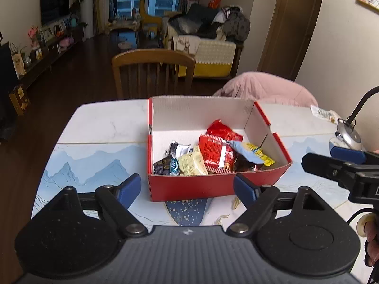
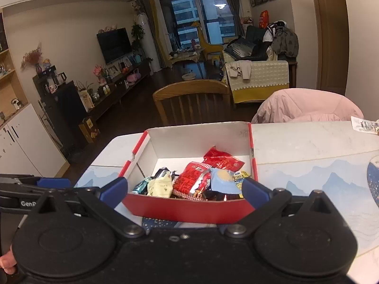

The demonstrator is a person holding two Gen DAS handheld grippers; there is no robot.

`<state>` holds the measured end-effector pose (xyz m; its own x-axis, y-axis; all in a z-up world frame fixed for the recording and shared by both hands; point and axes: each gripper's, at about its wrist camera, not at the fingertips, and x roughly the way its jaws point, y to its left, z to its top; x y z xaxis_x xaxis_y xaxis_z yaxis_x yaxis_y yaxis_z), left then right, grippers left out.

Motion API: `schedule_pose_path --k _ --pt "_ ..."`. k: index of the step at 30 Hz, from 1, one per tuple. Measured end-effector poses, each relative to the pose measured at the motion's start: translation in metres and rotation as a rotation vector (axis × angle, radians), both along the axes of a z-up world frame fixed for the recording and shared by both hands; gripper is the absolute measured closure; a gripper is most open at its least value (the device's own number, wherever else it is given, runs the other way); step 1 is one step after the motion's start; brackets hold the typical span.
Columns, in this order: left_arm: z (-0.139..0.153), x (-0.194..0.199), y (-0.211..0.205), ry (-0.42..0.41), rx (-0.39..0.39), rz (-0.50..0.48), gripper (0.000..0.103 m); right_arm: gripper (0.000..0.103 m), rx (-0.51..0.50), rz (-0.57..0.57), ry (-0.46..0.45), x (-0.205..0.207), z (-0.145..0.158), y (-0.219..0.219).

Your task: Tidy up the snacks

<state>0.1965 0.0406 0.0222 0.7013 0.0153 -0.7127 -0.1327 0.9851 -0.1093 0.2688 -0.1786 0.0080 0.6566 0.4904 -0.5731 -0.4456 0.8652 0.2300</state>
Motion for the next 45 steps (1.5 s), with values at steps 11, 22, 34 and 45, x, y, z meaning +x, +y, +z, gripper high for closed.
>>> schedule_pose_path --k 11,22,34,45 --pt "0.008 -0.024 -0.007 -0.032 -0.019 -0.009 0.003 0.000 0.027 -0.019 -0.010 -0.020 0.004 -0.010" --pt "0.013 -0.033 -0.009 -0.056 -0.019 -0.004 0.003 0.000 0.035 -0.021 -0.019 -0.028 0.007 -0.013" --pt "0.013 -0.034 -0.008 -0.051 -0.010 0.000 0.003 0.000 0.003 -0.002 -0.052 -0.038 0.009 -0.006" --pt "0.013 -0.034 -0.007 -0.052 -0.009 0.001 0.003 0.000 0.003 -0.010 -0.045 -0.040 0.007 -0.004"
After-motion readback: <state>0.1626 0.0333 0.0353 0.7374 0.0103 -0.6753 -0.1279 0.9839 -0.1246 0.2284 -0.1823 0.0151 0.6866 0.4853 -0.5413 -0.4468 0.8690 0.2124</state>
